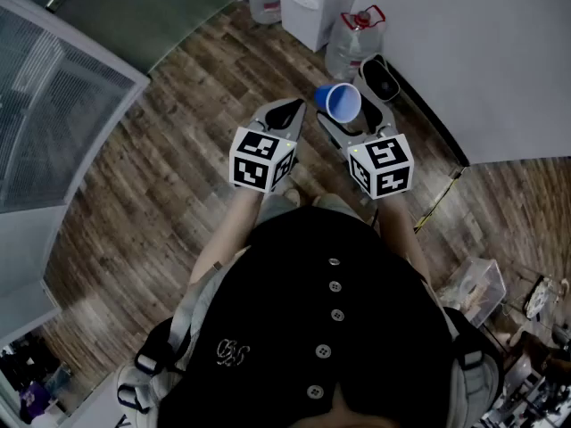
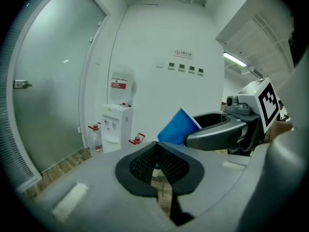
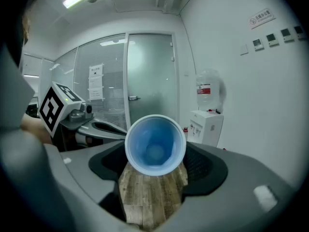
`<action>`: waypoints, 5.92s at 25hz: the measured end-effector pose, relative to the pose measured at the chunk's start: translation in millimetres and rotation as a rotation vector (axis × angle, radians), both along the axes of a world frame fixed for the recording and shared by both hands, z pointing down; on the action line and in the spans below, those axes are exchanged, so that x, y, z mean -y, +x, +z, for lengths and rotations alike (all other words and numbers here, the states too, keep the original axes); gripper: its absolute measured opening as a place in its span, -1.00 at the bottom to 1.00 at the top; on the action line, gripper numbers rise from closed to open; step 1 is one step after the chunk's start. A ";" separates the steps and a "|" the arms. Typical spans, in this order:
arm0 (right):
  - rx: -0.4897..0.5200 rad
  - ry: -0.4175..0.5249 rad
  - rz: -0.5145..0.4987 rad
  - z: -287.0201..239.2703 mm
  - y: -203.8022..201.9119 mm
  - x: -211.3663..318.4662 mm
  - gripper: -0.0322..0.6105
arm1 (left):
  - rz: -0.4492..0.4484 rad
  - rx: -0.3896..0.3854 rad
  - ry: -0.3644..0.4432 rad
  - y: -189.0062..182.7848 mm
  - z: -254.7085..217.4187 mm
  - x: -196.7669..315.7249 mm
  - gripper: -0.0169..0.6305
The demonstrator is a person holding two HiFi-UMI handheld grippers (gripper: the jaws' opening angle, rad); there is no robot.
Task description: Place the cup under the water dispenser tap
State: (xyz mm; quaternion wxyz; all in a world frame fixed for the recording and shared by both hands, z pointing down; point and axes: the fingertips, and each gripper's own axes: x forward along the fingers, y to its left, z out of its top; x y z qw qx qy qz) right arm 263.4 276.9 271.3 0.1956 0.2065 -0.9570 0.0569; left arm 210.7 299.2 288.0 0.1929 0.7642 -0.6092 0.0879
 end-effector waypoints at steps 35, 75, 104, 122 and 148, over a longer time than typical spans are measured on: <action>-0.046 0.011 0.052 14.4 -28.8 -1.9 0.20 | 0.049 0.013 0.016 -31.0 8.5 -1.0 -0.95; -0.085 0.002 -0.112 43.1 -201.1 305.5 0.21 | -0.023 0.012 -0.007 -186.8 29.0 313.7 -0.95; -0.085 -0.118 0.111 69.2 -300.8 400.4 0.21 | 0.183 0.033 -0.112 -297.3 52.8 417.6 -0.95; -0.145 -0.178 0.352 106.2 -333.9 440.6 0.21 | 0.409 -0.034 -0.207 -329.7 97.6 456.6 -0.95; -0.262 -0.325 0.522 269.6 -348.1 517.2 0.21 | 0.401 -0.113 -0.326 -358.2 247.1 521.7 -0.95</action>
